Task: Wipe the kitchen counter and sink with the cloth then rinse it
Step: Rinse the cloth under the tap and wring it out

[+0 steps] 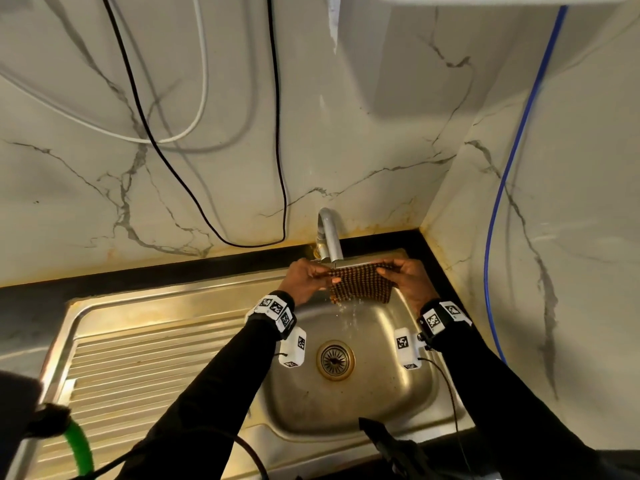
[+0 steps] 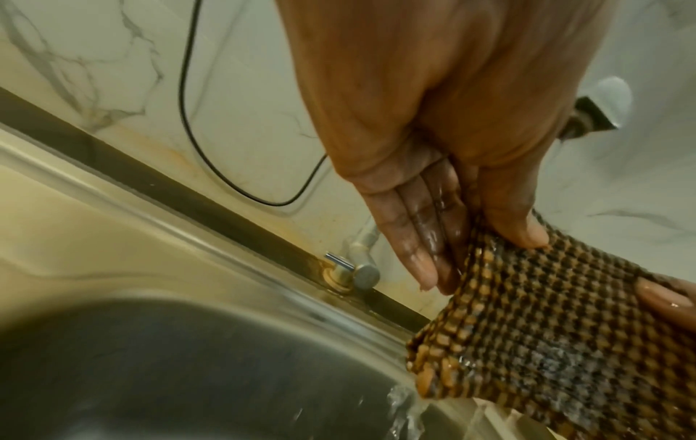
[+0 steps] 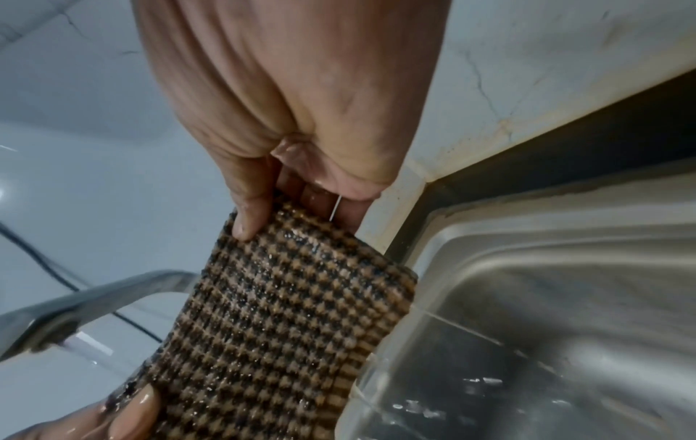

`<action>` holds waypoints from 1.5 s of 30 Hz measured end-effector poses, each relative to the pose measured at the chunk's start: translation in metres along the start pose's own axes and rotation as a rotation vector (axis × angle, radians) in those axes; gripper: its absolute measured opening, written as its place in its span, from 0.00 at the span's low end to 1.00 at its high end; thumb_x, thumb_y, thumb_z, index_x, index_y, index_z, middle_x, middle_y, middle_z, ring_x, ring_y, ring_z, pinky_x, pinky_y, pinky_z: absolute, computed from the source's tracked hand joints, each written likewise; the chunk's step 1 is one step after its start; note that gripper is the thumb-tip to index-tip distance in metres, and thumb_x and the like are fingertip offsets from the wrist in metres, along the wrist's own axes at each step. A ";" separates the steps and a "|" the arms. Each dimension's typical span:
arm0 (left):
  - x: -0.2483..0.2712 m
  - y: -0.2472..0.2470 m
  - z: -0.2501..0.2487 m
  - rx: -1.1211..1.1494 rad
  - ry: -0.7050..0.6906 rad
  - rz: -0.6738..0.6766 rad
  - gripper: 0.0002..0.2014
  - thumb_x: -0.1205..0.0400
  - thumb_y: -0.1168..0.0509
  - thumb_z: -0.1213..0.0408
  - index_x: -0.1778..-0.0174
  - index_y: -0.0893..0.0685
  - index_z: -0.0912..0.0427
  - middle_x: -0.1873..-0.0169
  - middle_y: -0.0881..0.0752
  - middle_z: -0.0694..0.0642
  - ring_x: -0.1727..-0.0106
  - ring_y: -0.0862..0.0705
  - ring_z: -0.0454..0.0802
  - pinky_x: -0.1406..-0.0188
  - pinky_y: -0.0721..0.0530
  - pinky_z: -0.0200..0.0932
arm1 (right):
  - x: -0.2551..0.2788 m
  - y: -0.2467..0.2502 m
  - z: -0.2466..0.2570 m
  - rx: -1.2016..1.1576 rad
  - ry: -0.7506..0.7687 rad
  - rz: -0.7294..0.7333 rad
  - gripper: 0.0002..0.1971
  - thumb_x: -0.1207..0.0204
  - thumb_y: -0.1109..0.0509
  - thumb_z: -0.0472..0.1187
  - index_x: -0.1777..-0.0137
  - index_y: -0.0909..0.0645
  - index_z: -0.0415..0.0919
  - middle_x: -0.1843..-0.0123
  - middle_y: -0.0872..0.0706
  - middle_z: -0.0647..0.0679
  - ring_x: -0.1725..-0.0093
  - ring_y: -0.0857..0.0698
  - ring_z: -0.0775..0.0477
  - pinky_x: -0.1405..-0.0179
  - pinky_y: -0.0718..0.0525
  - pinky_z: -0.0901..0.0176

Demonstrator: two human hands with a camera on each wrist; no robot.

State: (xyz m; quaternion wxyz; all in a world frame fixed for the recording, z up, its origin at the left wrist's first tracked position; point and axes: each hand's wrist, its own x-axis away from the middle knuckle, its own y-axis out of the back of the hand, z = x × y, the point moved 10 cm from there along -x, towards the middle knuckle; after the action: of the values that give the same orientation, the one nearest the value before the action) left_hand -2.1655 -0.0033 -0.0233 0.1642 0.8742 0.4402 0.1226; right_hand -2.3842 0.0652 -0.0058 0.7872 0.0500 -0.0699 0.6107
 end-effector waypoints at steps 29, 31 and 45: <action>0.049 0.087 0.034 0.075 0.068 -0.125 0.11 0.20 0.22 0.60 0.44 0.06 0.60 0.51 0.05 0.51 0.46 0.07 0.49 0.33 0.12 0.58 | -0.002 -0.096 0.007 0.081 0.023 0.245 0.15 0.22 0.31 0.20 0.36 0.18 0.20 0.46 0.09 0.43 0.51 0.08 0.57 0.53 0.12 0.66; 0.048 0.083 0.032 0.061 0.059 -0.113 0.11 0.20 0.22 0.59 0.44 0.06 0.59 0.51 0.05 0.50 0.45 0.07 0.48 0.33 0.12 0.57 | -0.001 -0.091 0.007 0.063 0.022 0.233 0.15 0.22 0.31 0.20 0.36 0.18 0.21 0.50 0.07 0.47 0.51 0.07 0.56 0.54 0.11 0.66; 0.063 0.098 0.041 0.032 0.081 -0.138 0.10 0.19 0.24 0.57 0.44 0.06 0.56 0.51 0.05 0.47 0.45 0.08 0.44 0.36 0.12 0.51 | -0.012 -0.109 -0.002 0.128 0.019 0.197 0.13 0.25 0.24 0.26 0.41 0.12 0.27 0.47 0.07 0.36 0.49 0.07 0.51 0.51 0.11 0.61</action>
State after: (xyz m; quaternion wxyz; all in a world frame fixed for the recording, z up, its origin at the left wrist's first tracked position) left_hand -2.0423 -0.0141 -0.0176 0.1405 0.8386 0.5075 0.1395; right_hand -2.2817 0.0270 -0.0095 0.7191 0.0872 -0.0279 0.6889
